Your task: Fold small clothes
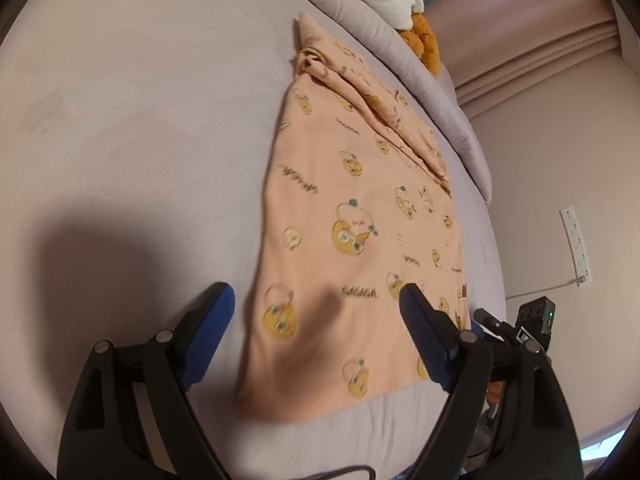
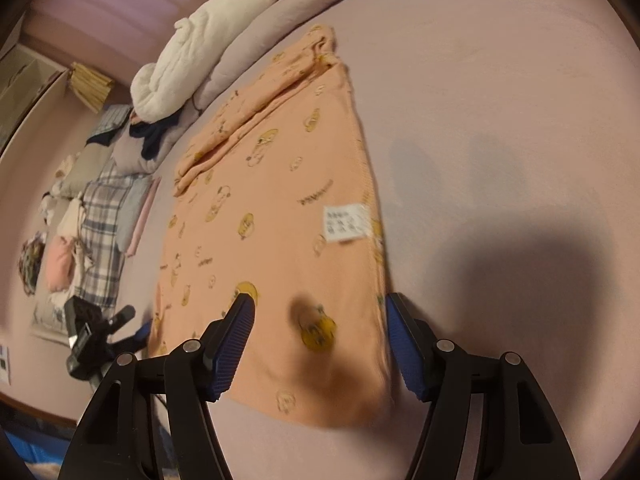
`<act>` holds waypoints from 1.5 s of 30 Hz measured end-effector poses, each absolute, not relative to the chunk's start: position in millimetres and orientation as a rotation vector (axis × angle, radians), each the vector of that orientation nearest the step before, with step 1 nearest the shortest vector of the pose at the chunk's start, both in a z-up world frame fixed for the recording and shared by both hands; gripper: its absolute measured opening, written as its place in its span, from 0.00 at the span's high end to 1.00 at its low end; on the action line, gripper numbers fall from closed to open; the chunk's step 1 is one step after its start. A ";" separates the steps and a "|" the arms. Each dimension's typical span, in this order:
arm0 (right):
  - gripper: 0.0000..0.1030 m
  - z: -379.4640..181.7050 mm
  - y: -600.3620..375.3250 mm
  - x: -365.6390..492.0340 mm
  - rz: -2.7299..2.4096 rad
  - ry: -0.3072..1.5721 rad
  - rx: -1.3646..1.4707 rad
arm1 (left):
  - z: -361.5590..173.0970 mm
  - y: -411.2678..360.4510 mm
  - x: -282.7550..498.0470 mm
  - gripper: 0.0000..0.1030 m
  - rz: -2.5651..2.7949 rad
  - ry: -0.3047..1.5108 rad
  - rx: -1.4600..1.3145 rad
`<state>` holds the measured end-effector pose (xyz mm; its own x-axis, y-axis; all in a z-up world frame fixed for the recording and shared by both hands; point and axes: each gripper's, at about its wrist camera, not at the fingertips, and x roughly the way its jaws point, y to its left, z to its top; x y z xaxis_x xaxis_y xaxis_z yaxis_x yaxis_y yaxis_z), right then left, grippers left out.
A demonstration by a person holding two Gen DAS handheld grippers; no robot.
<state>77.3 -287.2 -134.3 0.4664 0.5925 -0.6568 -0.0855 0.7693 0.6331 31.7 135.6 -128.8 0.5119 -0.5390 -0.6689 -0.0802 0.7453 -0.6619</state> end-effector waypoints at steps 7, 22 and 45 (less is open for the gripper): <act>0.35 -134.5 -279.2 104.6 0.520 1.019 0.560 | -131.2 113.4 68.3 0.19 -0.378 1.045 -0.647; 0.49 -141.7 -280.3 98.4 0.580 1.031 0.626 | -135.7 112.3 68.4 0.39 -0.405 1.053 -0.662; 0.52 -147.9 -264.6 58.3 0.621 1.071 0.673 | -144.0 99.9 25.3 0.59 -0.470 1.094 -0.697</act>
<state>58.3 -264.6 -147.9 0.3525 0.7393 -0.5737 -0.1300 0.6458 0.7524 25.3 99.9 -144.0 0.3966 -0.6589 -0.6392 0.0097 0.6992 -0.7149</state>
